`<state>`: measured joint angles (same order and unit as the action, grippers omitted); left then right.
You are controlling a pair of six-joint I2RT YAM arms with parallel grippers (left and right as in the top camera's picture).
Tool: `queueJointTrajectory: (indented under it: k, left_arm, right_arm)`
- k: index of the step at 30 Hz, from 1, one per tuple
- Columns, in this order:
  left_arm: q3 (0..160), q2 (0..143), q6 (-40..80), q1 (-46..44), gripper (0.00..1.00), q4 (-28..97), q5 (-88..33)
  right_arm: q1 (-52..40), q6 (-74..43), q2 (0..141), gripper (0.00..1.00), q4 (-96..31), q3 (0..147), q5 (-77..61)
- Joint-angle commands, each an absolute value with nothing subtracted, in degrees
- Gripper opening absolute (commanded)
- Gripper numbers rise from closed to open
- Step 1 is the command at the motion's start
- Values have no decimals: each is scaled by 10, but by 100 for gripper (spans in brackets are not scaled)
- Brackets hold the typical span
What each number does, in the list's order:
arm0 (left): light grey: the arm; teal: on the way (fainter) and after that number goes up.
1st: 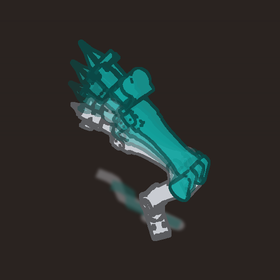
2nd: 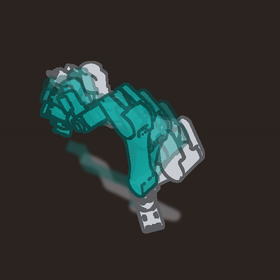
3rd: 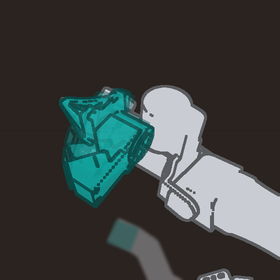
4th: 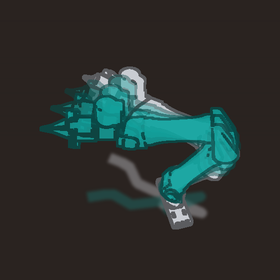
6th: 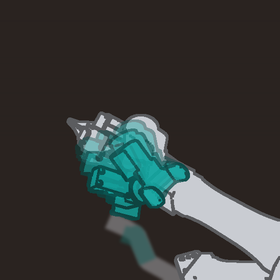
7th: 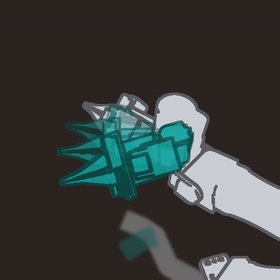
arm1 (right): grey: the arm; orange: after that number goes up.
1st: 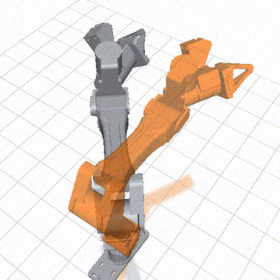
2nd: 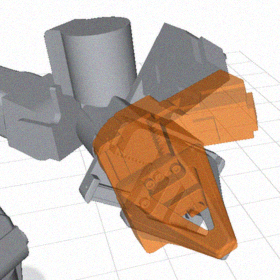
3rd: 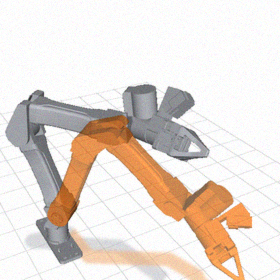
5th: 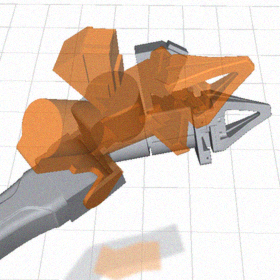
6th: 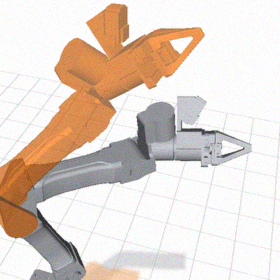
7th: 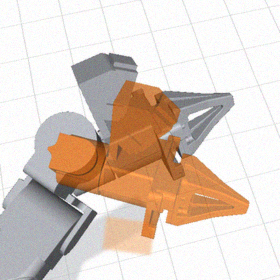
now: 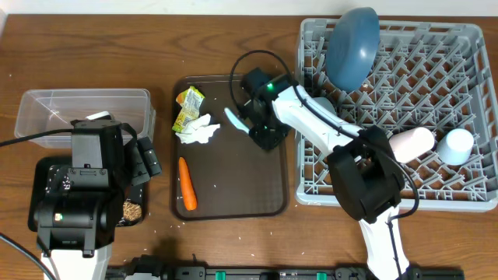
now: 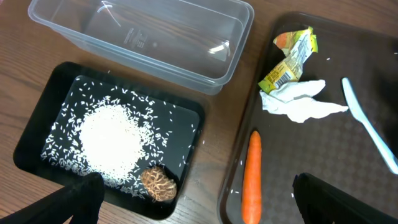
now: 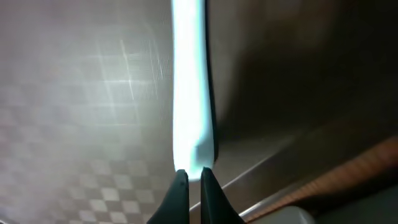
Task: Sort waste into correct bins and load items into the dishwasher rack
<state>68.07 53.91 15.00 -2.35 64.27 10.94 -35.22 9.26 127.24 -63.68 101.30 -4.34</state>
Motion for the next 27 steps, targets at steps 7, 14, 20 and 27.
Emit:
queueJointTrajectory:
  k: [7,14,20,27]
  left_arm:
    - [689,539,153,-23,98,644,119]
    - [689,539,153,-23,98,644,119]
    - [689,539,153,-23,98,644,119]
    - [689,539,153,-23,98,644,119]
  right_arm:
    - [-358,86,1277,1,-665,1070,-47]
    - [-357,86,1279,36,-631,1032,-58]
    - [-364,56,1279,52,-476,989,-103]
    - [-368,36,1301,46,-409,965,-88]
